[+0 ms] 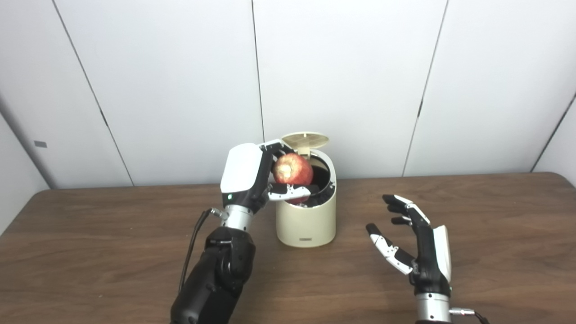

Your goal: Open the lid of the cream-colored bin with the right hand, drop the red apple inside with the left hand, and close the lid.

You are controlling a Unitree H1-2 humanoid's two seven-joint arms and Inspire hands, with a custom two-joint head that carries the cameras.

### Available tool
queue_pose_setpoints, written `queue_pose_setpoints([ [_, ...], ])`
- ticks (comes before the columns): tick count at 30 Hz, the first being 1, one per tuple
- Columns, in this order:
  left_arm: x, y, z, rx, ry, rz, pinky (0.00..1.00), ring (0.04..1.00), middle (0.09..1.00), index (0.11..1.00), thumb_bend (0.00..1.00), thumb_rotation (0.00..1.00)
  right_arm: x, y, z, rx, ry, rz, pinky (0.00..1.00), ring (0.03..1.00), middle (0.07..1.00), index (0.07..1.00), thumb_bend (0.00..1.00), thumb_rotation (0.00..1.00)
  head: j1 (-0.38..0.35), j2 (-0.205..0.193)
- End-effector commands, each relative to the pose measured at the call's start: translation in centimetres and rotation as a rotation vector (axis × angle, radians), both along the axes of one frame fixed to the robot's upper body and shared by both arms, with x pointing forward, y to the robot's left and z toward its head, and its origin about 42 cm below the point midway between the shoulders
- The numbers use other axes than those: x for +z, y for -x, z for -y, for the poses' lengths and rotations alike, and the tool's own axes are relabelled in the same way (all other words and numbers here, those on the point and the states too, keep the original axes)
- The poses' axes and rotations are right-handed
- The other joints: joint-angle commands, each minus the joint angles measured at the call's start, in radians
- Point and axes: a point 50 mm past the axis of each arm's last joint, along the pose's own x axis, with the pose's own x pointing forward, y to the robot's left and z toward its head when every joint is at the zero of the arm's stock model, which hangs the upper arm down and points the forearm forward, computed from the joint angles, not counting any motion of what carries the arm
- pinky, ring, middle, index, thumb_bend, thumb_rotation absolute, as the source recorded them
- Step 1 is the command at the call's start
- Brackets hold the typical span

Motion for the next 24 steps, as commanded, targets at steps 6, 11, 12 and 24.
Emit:
queue_pose_setpoints([
  [6, 2.23, -0.37, -0.05, -0.020, -0.012, 0.023, 0.26, 0.352, 0.544, 0.643, 1.00, 0.16, -1.12, 0.84, -0.62, 0.015, -0.009, -0.031, 0.62, 0.724, 0.746, 0.722, 0.27, 0.25, 0.001, 0.000],
  [11, 2.15, -0.31, -0.16, -0.021, -0.028, 0.020, 0.34, 0.456, 0.626, 0.685, 1.00, 0.17, -1.09, 0.91, -0.70, 0.014, -0.013, -0.032, 0.62, 0.728, 0.746, 0.720, 0.28, 0.30, 0.001, 0.001],
  [12, 2.13, -0.33, -0.18, -0.024, -0.032, 0.018, 0.38, 0.507, 0.648, 0.692, 1.00, 0.16, -1.08, 0.91, -0.71, 0.015, -0.015, -0.032, 0.62, 0.726, 0.746, 0.719, 0.28, 0.29, 0.001, 0.001],
  [24, 1.79, -0.39, -0.18, -0.059, -0.079, -0.020, 0.63, 0.782, 0.865, 0.848, 1.00, 0.22, -1.12, 0.90, -0.71, 0.016, -0.006, -0.024, 0.61, 0.718, 0.737, 0.711, 0.28, 0.29, -0.001, 0.004],
])
